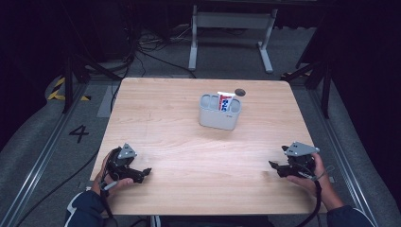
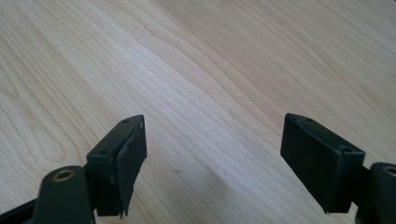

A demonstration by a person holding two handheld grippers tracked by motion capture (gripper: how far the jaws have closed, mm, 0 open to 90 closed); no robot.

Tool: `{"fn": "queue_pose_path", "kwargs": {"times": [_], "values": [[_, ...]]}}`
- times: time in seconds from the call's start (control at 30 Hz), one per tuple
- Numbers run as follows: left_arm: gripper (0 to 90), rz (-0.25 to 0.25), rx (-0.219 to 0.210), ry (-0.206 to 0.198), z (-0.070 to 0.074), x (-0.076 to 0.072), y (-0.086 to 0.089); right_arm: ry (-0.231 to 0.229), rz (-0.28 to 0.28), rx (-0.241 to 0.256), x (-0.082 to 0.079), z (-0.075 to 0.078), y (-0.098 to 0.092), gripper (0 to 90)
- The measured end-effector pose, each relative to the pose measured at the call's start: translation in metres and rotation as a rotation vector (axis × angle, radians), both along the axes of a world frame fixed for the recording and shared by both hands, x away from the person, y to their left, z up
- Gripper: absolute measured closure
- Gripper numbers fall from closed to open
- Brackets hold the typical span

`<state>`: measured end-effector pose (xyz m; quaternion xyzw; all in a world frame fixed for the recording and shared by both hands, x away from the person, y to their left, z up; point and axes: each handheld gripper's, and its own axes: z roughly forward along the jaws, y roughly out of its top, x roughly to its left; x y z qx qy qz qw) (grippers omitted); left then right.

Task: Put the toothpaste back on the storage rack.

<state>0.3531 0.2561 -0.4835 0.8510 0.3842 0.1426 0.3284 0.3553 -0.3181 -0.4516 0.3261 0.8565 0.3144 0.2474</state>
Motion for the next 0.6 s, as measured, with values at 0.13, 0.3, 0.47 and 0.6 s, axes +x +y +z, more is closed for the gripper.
{"fn": "queue_pose_path", "kwargs": {"times": [0.13, 0.3, 0.47, 0.6], "values": [[2.0, 0.000, 0.000, 0.001, 0.000, 0.000, 0.000, 0.016, -0.012, 0.027, -0.004, -0.004, -0.009, 24.1], [1.9, -0.003, -0.002, 0.003, 0.000, 0.000, 0.000, 0.039, -0.022, 0.049, -0.010, -0.011, -0.019, 24.0], [1.9, -0.004, 0.000, 0.002, 0.000, 0.000, 0.000, 0.071, -0.050, 0.094, -0.016, -0.019, -0.032, 24.1], [1.9, -0.003, -0.002, 0.004, 0.000, 0.000, 0.000, 0.087, -0.070, 0.138, -0.023, -0.026, -0.043, 23.8]]}}
